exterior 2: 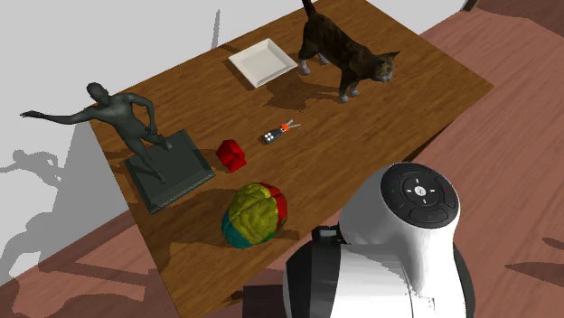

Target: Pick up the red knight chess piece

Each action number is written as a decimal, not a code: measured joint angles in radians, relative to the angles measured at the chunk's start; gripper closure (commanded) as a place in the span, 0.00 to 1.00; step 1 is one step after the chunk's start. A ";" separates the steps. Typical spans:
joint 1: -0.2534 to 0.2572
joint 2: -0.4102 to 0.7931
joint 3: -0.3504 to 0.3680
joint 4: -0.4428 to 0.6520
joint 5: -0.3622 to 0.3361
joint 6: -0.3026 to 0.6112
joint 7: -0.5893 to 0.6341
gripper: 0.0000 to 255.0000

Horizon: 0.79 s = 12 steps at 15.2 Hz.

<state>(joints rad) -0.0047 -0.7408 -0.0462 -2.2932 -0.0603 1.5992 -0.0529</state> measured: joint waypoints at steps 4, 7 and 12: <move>0.025 0.074 0.002 0.054 0.026 0.010 -0.020 0.00; 0.060 0.184 0.008 0.128 0.063 0.030 -0.045 0.00; 0.111 0.358 0.016 0.269 0.125 0.038 -0.102 0.00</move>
<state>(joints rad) 0.1062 -0.3826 -0.0304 -2.0244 0.0645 1.6372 -0.1549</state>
